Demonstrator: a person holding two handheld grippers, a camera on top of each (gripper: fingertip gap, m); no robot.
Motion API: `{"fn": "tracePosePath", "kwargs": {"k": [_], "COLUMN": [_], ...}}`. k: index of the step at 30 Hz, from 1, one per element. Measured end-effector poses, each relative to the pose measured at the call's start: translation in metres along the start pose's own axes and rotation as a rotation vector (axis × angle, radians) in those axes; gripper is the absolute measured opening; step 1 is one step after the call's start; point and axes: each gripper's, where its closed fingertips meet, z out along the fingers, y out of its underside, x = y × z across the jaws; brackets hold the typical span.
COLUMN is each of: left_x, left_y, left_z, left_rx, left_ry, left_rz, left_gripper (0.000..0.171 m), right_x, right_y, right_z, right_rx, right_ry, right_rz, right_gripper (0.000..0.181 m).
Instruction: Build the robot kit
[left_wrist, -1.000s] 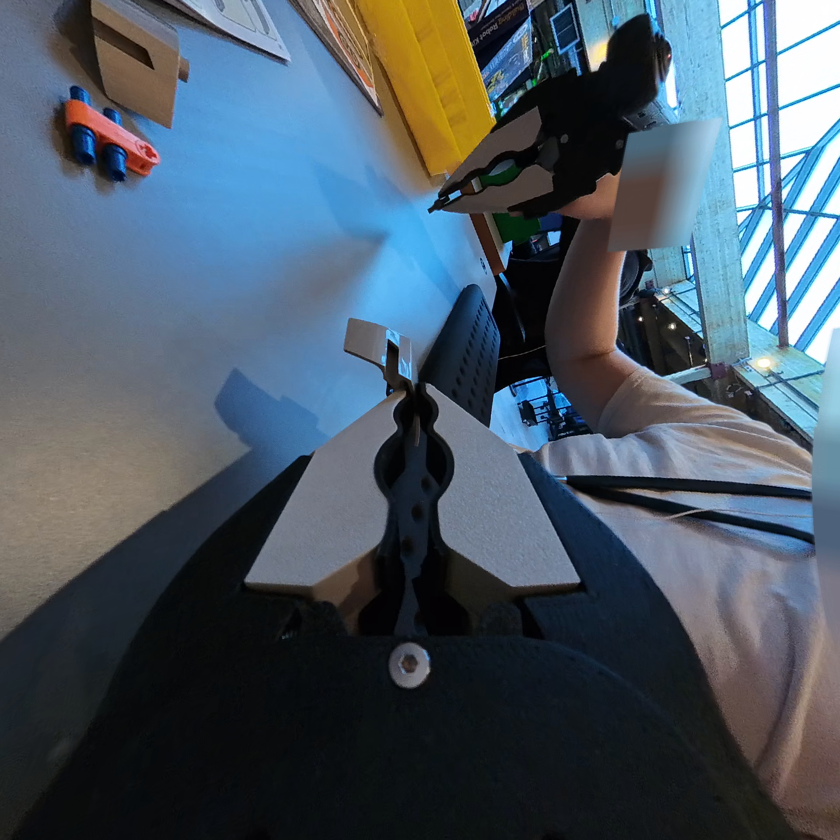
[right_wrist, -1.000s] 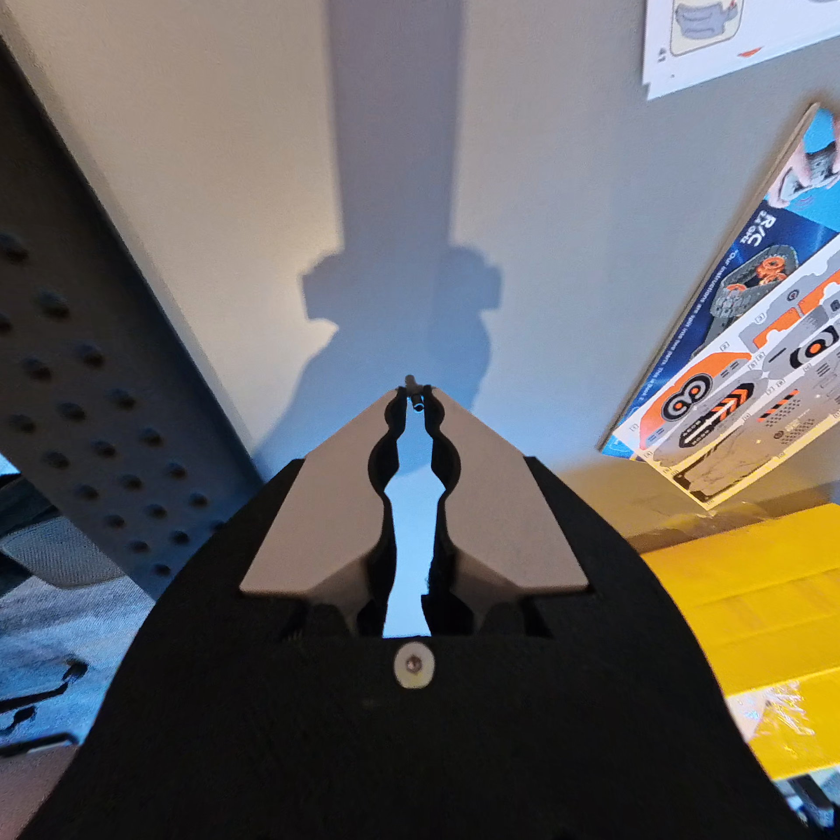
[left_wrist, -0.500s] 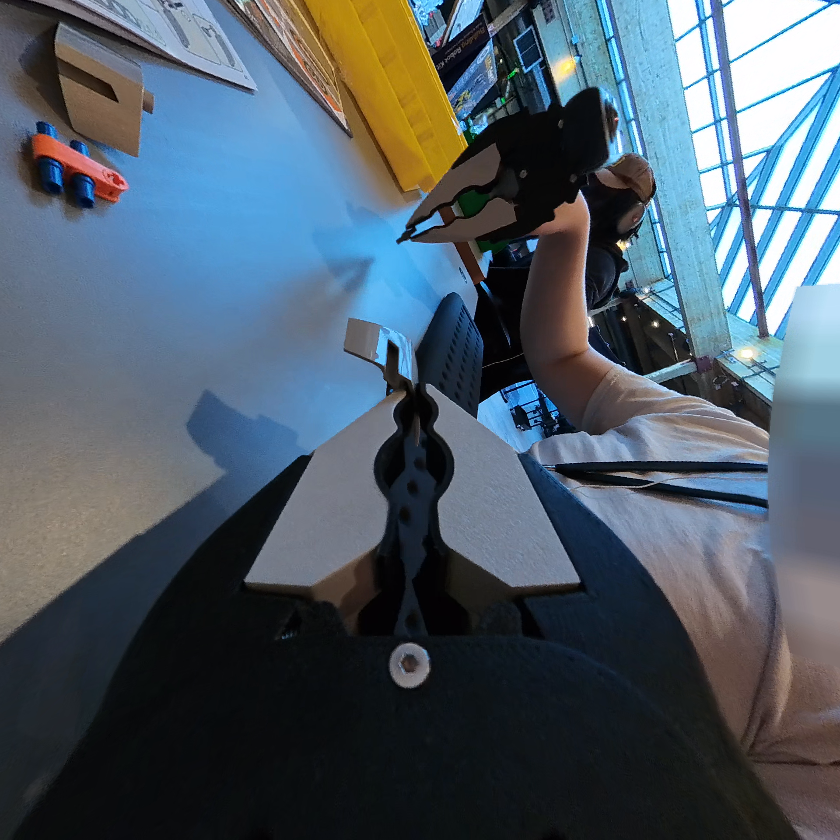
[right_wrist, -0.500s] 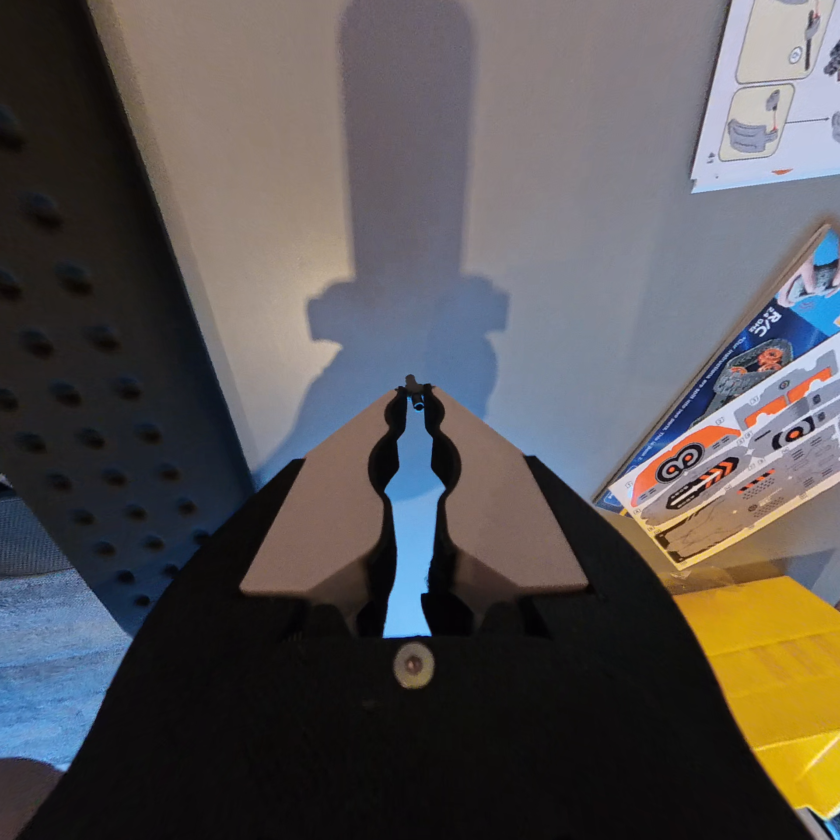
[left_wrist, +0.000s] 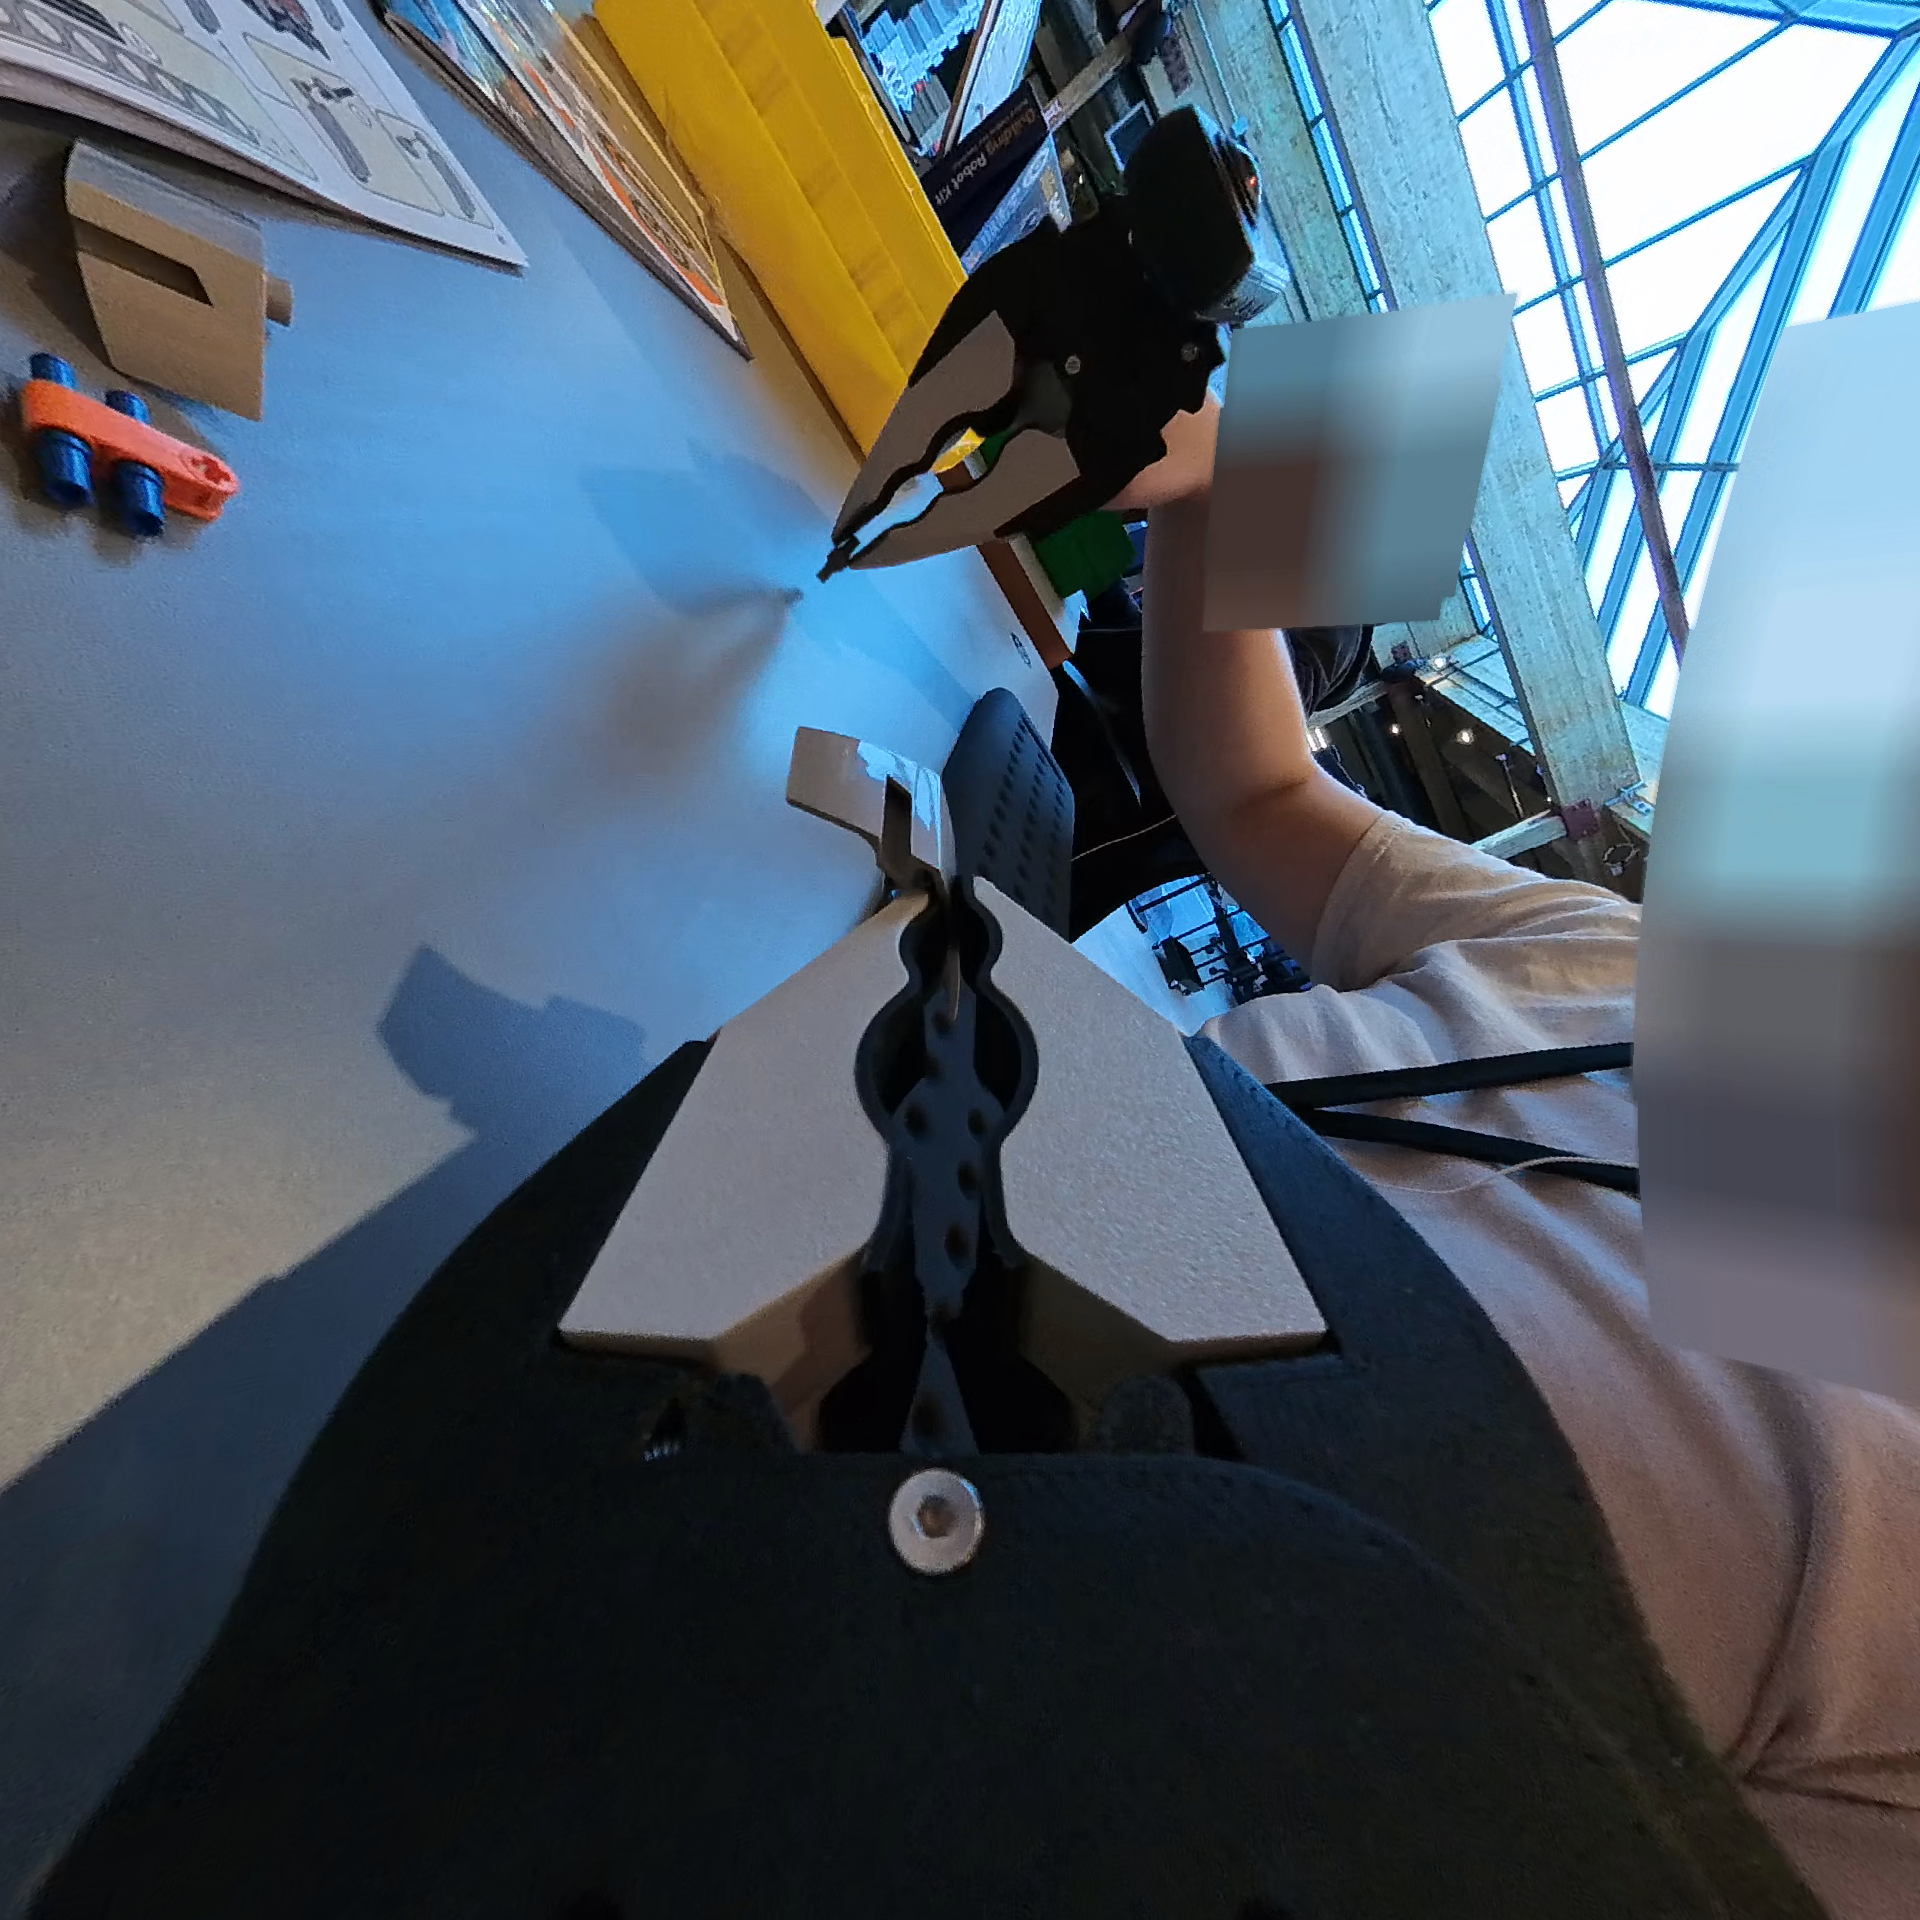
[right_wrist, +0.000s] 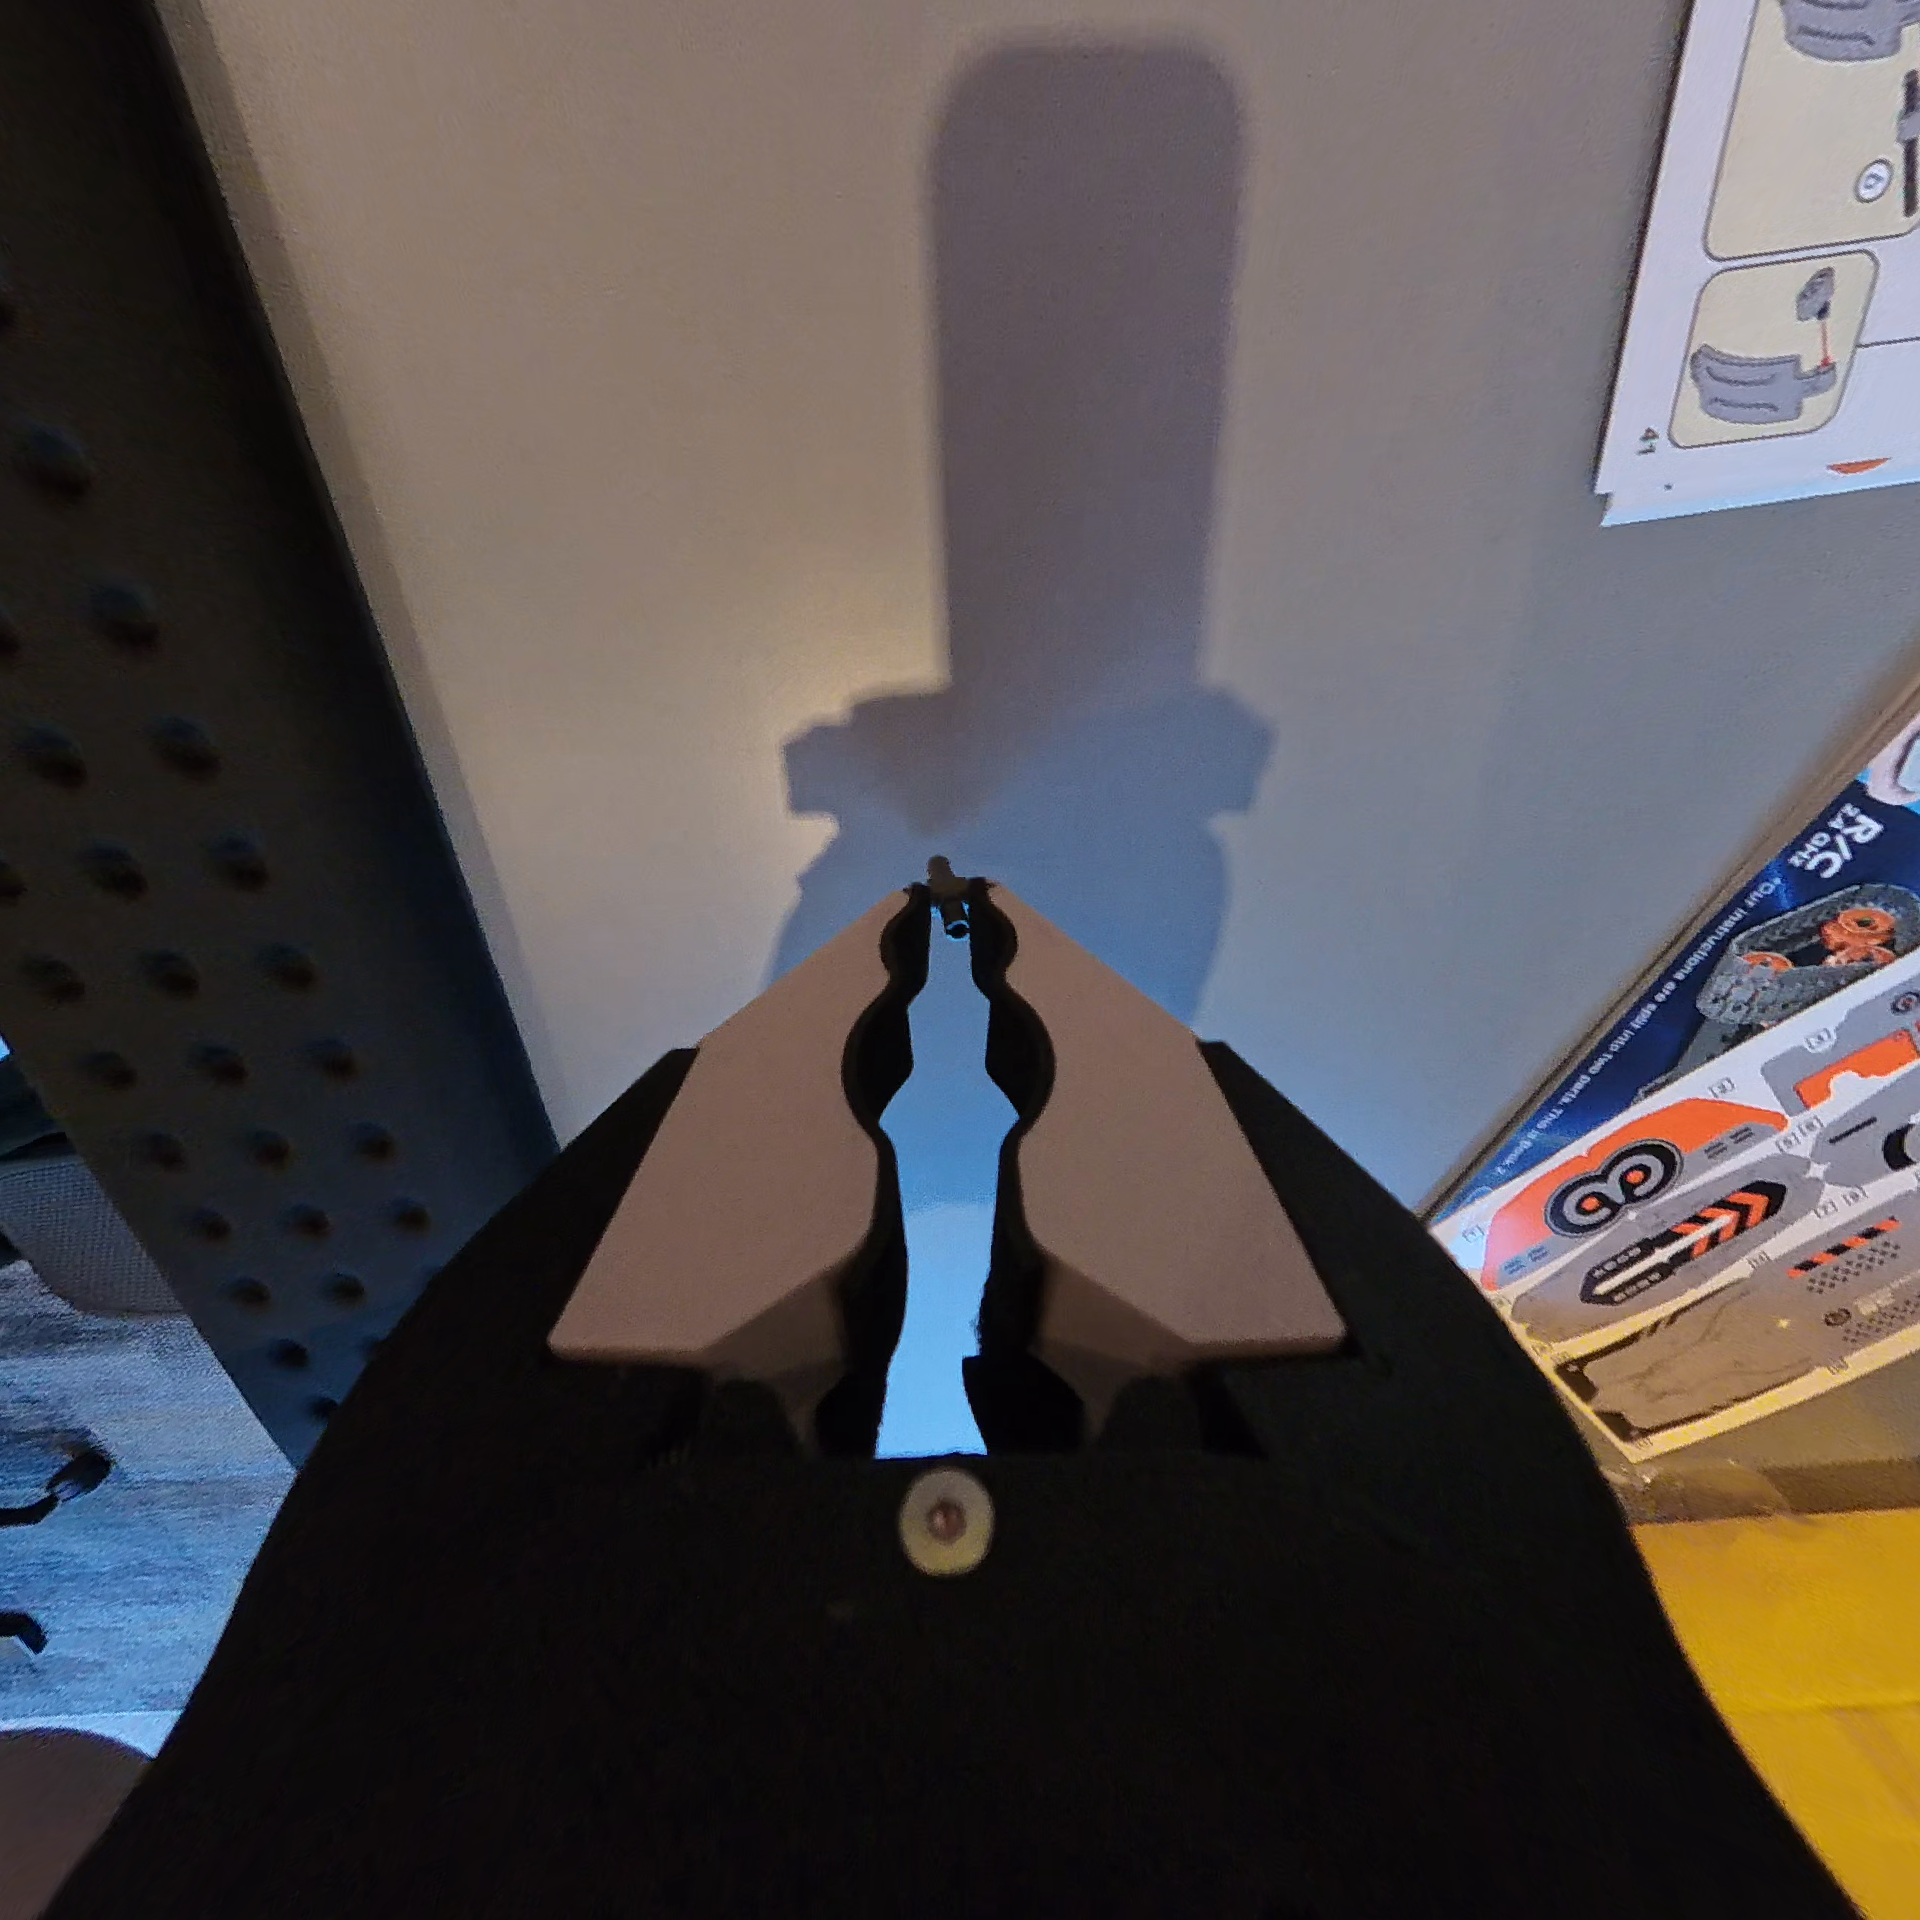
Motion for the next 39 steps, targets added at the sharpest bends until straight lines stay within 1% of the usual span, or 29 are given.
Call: {"fn": "tracePosePath", "kwargs": {"k": [4, 10, 13, 39], "left_x": [-0.0004, -0.0004, 0.0002, 0.0005], "left_y": [0.0, -0.0001, -0.0004, 0.0003], "left_z": [0.0, -0.0002, -0.0007, -0.0004], "left_rx": [-0.001, 0.002, 0.006, 0.001], "left_ry": [-0.001, -0.005, 0.001, 0.005], "left_rz": [-0.003, 0.001, -0.001, -0.009], "left_gripper": [0.0, 0.0, 0.0, 0.0], "right_x": [0.0046, 0.0062, 0.0049, 0.0013], "right_y": [0.005, 0.0034, 0.0064, 0.0084], "right_z": [0.0049, 0.0031, 0.005, 0.0096], "right_rx": [-0.063, -0.103, -0.13, -0.128], "right_ry": [0.028, 0.088, 0.088, 0.067], "right_rz": [-0.003, -0.006, -0.006, 0.002], "right_gripper": [0.006, 0.006, 0.007, 0.011]}}
